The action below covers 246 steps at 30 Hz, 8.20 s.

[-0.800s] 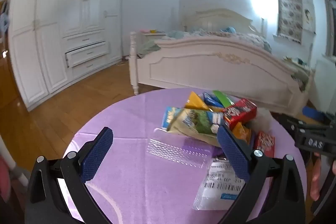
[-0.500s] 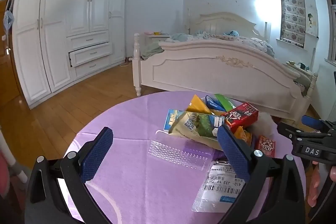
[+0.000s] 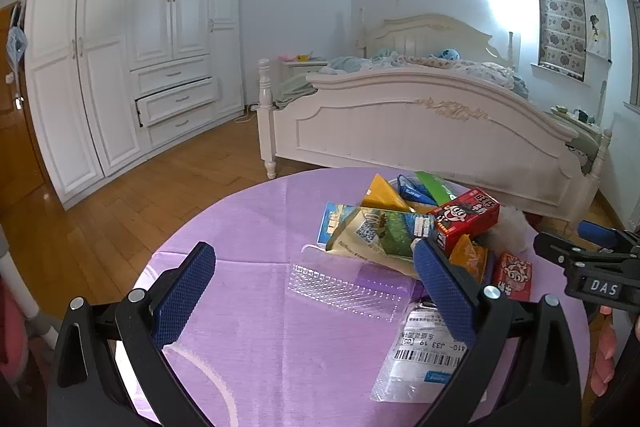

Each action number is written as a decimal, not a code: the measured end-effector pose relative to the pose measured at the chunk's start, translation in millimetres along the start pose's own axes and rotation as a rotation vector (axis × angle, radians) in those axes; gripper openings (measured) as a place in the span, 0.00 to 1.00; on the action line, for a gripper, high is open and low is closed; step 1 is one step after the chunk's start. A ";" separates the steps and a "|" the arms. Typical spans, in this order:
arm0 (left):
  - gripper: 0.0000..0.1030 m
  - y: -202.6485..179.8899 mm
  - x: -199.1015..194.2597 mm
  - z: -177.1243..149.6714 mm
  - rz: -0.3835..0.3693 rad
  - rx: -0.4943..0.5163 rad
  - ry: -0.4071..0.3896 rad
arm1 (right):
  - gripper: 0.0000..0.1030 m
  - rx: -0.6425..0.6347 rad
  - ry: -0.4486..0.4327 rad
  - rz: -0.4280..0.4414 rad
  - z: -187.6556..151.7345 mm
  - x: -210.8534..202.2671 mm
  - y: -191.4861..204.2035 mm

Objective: Collect trash

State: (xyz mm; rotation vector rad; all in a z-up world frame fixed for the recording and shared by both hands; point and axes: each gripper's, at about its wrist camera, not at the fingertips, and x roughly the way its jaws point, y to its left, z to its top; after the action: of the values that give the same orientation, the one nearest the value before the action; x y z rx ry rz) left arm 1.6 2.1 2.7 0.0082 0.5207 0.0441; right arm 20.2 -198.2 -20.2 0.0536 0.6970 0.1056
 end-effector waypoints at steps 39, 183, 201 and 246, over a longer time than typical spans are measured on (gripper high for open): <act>0.95 24.1 40.3 4.8 -0.037 -0.048 0.111 | 0.96 0.055 0.058 0.149 19.0 29.9 -10.9; 0.46 -388.5 125.9 -36.9 -0.691 0.522 0.504 | 0.50 0.751 0.114 0.068 -134.9 34.7 -364.9; 0.59 -388.8 125.1 -33.7 -0.670 0.528 0.505 | 0.67 0.704 0.111 0.076 -127.0 29.5 -360.0; 0.95 -73.6 40.3 -83.1 -0.236 0.149 0.451 | 0.95 -0.577 0.297 0.346 -24.3 58.3 -6.1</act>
State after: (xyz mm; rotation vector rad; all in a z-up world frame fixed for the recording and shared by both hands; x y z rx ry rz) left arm -1.9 -70.0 -90.9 0.0836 0.9717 -0.2282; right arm 49.5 -197.2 -76.5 -0.4037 0.9263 0.6527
